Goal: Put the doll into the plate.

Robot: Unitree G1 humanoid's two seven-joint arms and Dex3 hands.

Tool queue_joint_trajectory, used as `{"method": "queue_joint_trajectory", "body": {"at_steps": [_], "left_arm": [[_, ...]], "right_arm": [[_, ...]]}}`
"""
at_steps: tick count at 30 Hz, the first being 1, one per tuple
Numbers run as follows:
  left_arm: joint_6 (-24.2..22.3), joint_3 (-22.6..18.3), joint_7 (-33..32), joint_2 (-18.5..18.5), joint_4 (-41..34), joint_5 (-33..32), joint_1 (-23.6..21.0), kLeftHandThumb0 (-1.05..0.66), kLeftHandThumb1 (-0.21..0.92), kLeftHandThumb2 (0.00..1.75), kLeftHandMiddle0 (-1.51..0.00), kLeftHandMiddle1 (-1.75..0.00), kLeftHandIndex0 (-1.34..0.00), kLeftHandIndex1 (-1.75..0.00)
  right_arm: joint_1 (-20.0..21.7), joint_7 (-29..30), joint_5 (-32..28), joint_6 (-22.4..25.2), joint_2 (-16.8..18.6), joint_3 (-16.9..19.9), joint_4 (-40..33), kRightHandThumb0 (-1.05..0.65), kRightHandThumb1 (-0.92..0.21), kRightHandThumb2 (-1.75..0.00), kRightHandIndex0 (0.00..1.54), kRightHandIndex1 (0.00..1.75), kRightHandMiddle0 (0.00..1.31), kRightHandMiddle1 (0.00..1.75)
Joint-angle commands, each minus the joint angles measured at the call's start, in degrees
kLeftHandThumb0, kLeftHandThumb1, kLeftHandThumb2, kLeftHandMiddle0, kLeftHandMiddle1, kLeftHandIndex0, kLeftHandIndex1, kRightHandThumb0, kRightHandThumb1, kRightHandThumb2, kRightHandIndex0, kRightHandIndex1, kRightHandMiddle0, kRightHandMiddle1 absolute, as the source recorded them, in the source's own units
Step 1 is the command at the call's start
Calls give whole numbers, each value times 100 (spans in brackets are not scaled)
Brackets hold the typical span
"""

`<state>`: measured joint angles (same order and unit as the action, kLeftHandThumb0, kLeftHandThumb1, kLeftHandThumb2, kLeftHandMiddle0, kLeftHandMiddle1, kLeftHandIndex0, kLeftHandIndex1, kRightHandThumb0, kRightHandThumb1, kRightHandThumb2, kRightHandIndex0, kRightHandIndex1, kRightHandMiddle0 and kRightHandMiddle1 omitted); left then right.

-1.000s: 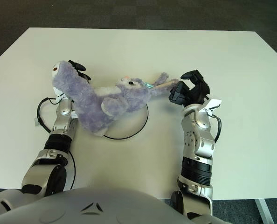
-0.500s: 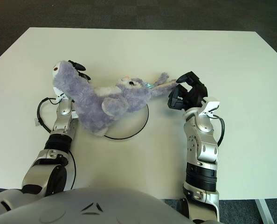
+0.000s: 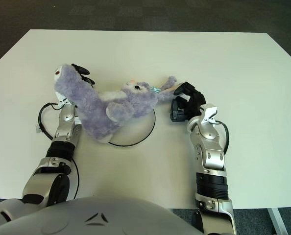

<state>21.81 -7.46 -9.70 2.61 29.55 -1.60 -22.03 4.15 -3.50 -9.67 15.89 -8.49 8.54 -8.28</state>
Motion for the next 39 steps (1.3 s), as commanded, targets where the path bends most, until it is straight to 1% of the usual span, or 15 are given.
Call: {"method": "queue_joint_trajectory", "body": {"at_steps": [1, 6, 11, 14, 18, 23, 25, 27, 28, 30, 33, 36, 37, 38, 39], "left_arm": [[-36, 3, 67, 38, 150, -34, 396, -1, 15, 151, -62, -175, -61, -175], [-29, 15, 110, 53, 141, -56, 418, -1, 15, 151, -62, -175, -61, -175], [37, 12, 168, 96, 156, -94, 427, -1, 15, 151, -62, -175, -61, -175], [86, 34, 209, 93, 180, -75, 434, -1, 15, 151, -62, -175, -61, -175], [119, 50, 215, 103, 210, -41, 431, -1, 16, 151, -62, -175, -61, -175], [159, 79, 198, 97, 228, 16, 439, -1, 16, 150, -61, -175, -60, -175], [192, 105, 177, 89, 239, 67, 447, -1, 17, 149, -61, -175, -60, -175], [214, 130, 167, 77, 248, 110, 454, -1, 18, 148, -60, -175, -59, -175], [238, 149, 169, 76, 256, 135, 459, -1, 18, 148, -60, -175, -59, -175], [269, 171, 176, 76, 265, 164, 465, -1, 18, 148, -60, -175, -59, -175], [291, 185, 195, 81, 262, 170, 474, -1, 18, 148, -60, -175, -59, -175], [305, 199, 223, 85, 249, 153, 486, -1, 18, 148, -60, -175, -59, -175], [308, 205, 229, 85, 244, 148, 490, -1, 18, 148, -60, -175, -59, -175], [299, 213, 237, 89, 228, 142, 500, -1, 18, 148, -60, -175, -59, -175], [293, 219, 241, 90, 217, 138, 508, -1, 18, 149, -60, -175, -59, -175]], "right_arm": [[55, 7, 85, -20, 38, -63, 223, 0, 6, -173, 92, 170, 65, 175], [195, 125, 141, -163, 166, -101, 443, 0, 0, -168, 87, 171, 61, 175], [401, 301, 185, -299, 299, -60, 812, 0, -2, -165, 85, 171, 59, 175], [520, 503, 257, -298, 381, -35, 986, 0, -4, -163, 85, 171, 58, 175], [612, 620, 269, -245, 430, -18, 1089, 0, -5, -162, 83, 172, 56, 175], [732, 706, 176, -198, 529, 34, 1229, -1, 4, -172, 89, 174, 64, 173], [839, 741, 81, -276, 630, 113, 1418, -1, 5, -171, 91, 174, 70, 164], [945, 763, 26, -432, 699, 194, 1664, -1, 6, -170, 91, 175, 73, 160], [1021, 794, -22, -648, 765, 279, 1894, -1, 6, -170, 91, 175, 73, 159], [1122, 836, -77, -982, 859, 396, 2219, -1, 8, -172, 93, 175, 73, 161], [1186, 866, -93, -1434, 955, 484, 2493, -1, 8, -174, 93, 175, 71, 165], [1221, 824, -72, -2065, 1029, 518, 2823, -1, 7, -174, 91, 175, 67, 171], [1232, 802, -67, -2243, 1045, 524, 2926, -18, -6, -160, 104, 175, 66, 172], [1243, 762, -69, -2470, 1064, 535, 3059, -29, -15, -151, 112, 175, 65, 173], [1257, 733, -71, -2647, 1076, 544, 3170, -33, -18, -147, 116, 175, 64, 173]]}}
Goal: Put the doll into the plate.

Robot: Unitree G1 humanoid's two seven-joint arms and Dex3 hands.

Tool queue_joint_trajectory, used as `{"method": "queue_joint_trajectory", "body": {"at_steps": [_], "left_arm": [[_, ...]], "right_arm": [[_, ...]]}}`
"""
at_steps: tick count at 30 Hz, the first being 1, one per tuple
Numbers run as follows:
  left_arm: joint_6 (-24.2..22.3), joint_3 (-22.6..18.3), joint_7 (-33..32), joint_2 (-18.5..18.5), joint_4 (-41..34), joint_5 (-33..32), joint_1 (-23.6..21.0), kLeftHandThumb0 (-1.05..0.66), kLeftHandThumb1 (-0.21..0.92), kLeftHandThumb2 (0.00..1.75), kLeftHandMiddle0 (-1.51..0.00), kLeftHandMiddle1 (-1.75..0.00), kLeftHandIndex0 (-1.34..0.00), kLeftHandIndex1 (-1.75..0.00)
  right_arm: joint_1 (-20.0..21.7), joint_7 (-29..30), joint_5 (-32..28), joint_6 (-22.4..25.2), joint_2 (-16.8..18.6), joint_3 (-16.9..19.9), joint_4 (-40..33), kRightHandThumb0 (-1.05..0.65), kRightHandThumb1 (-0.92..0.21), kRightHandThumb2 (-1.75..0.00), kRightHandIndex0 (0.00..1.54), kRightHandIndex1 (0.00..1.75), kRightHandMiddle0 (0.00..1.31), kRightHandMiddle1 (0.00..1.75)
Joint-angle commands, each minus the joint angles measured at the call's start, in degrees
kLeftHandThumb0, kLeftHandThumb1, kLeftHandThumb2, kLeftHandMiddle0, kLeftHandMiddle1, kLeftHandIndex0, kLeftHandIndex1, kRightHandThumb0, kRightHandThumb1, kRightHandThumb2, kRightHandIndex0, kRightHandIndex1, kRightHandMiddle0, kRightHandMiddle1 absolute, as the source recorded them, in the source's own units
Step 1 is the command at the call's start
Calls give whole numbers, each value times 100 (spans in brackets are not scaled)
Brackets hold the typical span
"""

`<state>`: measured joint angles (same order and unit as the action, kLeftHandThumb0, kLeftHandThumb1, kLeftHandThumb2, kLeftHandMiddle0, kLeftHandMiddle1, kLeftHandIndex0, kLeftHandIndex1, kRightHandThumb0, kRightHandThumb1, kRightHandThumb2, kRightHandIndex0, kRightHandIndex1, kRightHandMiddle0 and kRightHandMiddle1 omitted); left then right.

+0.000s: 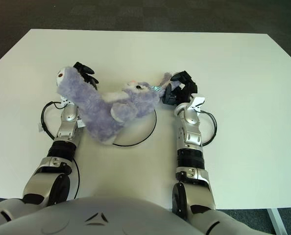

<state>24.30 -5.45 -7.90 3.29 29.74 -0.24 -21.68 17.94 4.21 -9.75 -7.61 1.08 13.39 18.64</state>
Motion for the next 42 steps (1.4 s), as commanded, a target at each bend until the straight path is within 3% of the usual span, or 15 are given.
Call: {"method": "queue_joint_trajectory", "body": {"at_steps": [1, 5, 11, 28, 42], "left_arm": [[20, 26, 66, 24, 181, -1, 480, -1, 18, 149, -60, -175, -59, -175], [-58, 39, 73, 31, 131, -15, 500, -1, 18, 148, -60, -175, -59, -175], [-142, 43, 91, 39, 96, -51, 509, -1, 20, 146, -59, -175, -58, -175], [-263, 23, 163, 46, 50, -141, 534, -1, 21, 144, -58, -175, -57, -175], [-258, 41, 173, 34, 62, -142, 553, -1, 21, 145, -58, -175, -57, -175]], "right_arm": [[-100, -66, -63, -487, 126, 72, 612, -38, -23, -141, 120, 175, 63, 174], [-20, -126, -47, -937, 116, 97, 965, -45, -32, -131, 129, 175, 60, 174], [96, -169, -23, -1319, 78, 113, 1373, -47, -35, -127, 132, 175, 59, 175], [128, -364, -60, -2085, 89, 115, 2040, -48, -33, -130, 134, 175, 61, 175], [197, -523, -150, -2436, 81, 251, 2320, -48, -32, -131, 134, 175, 61, 175]]}}
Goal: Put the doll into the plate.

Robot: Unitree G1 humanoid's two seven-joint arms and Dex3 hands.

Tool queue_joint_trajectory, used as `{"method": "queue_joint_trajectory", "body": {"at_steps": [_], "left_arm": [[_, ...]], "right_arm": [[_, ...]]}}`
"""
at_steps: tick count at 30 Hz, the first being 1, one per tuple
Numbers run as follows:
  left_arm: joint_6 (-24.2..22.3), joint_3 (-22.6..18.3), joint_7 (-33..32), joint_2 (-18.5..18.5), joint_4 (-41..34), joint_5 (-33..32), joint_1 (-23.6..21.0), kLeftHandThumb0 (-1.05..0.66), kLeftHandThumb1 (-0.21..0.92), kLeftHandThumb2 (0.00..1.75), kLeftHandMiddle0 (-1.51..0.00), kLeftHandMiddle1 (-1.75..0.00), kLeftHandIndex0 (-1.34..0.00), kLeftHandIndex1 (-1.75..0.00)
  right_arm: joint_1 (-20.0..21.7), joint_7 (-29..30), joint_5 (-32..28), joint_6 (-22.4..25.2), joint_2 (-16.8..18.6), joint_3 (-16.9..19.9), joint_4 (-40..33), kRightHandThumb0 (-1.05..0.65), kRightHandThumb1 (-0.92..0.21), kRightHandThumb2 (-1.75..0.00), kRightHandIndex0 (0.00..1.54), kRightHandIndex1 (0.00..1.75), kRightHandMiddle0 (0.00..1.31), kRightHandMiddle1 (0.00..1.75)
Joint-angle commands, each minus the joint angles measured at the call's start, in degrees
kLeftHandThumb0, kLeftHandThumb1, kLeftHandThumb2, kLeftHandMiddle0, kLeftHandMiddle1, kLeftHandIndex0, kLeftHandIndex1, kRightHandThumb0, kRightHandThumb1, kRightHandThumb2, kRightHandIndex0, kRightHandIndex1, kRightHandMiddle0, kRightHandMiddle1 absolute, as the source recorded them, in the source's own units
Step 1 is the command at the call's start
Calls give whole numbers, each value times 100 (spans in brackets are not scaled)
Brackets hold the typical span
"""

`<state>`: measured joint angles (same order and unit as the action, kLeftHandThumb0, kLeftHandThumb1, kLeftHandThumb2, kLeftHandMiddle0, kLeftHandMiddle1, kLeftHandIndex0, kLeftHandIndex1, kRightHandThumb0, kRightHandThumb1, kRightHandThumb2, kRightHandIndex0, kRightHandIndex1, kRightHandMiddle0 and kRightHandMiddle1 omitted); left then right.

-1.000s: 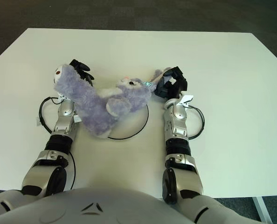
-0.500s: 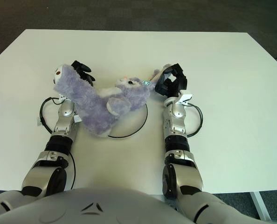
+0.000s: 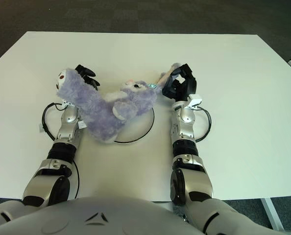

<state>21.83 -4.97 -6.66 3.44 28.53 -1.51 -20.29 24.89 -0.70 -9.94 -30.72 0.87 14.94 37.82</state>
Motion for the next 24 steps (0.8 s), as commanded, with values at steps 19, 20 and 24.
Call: {"method": "queue_joint_trajectory", "body": {"at_steps": [19, 20, 24], "left_arm": [[-43, 48, 53, -43, 200, 78, 386, -1, 17, 150, -61, -175, -60, -175], [-38, 49, 52, -44, 200, 78, 386, -1, 16, 150, -61, -175, -60, -175], [-23, 51, 44, -42, 199, 72, 387, -1, 16, 151, -62, -175, -61, -175]], "right_arm": [[-666, 250, -150, 723, 130, 146, -179, -48, -32, -132, 134, 175, 62, 175], [-681, 257, -152, 795, 128, 143, -229, -48, -32, -132, 134, 175, 62, 175], [-741, 271, -167, 1055, 129, 140, -431, -48, -32, -132, 134, 175, 61, 175]]}}
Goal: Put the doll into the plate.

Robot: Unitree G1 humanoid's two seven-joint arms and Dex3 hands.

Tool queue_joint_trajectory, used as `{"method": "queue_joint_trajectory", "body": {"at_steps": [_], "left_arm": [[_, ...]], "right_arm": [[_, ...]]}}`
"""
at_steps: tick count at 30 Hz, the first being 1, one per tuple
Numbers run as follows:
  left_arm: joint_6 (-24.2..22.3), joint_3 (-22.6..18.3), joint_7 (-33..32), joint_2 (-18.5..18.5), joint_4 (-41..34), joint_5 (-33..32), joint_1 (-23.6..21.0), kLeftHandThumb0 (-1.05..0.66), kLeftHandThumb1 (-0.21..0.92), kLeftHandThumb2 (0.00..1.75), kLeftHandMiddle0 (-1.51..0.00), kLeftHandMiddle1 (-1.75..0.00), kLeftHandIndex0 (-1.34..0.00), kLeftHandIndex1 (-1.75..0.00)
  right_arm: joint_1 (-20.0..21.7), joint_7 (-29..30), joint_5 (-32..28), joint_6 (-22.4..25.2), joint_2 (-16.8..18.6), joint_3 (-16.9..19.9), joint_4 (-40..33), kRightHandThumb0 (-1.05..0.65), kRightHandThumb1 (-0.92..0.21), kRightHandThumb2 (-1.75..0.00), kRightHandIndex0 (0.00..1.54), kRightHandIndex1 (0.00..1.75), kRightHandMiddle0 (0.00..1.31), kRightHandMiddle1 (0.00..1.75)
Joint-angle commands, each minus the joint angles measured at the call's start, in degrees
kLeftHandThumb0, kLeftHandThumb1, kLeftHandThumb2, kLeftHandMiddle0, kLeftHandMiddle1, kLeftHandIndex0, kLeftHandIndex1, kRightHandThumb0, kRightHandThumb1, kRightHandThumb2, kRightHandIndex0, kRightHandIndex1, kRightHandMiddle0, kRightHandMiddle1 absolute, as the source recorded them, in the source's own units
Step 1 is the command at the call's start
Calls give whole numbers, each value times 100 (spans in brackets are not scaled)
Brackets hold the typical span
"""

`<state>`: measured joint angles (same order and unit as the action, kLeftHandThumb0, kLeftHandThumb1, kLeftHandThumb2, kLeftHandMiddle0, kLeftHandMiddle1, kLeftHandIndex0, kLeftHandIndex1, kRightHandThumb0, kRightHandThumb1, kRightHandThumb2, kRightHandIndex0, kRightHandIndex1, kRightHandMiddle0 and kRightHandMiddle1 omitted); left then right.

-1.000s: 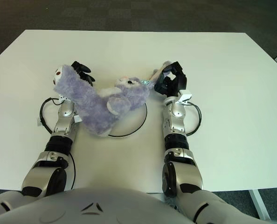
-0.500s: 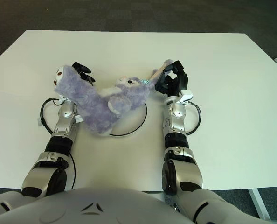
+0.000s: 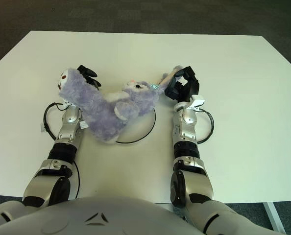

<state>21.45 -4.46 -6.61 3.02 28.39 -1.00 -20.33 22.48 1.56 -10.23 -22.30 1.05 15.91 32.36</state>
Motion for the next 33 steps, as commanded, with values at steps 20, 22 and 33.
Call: {"method": "queue_joint_trajectory", "body": {"at_steps": [20, 22, 33], "left_arm": [[-117, -76, -202, 57, 145, 73, 389, -1, 19, 147, -60, -175, -58, -175], [-129, -76, -205, 59, 137, 80, 391, -1, 19, 147, -60, -175, -58, -175], [-150, -73, -254, 65, 130, 118, 376, -1, 18, 148, -60, -175, -59, -175]], "right_arm": [[-735, 34, -288, 1091, 122, 12, -641, -48, -34, -129, 134, 175, 60, 175], [-748, 37, -288, 1123, 121, 7, -673, -48, -34, -129, 134, 175, 60, 175], [-801, 80, -251, 1276, 105, -11, -825, -47, -34, -129, 134, 175, 60, 175]]}}
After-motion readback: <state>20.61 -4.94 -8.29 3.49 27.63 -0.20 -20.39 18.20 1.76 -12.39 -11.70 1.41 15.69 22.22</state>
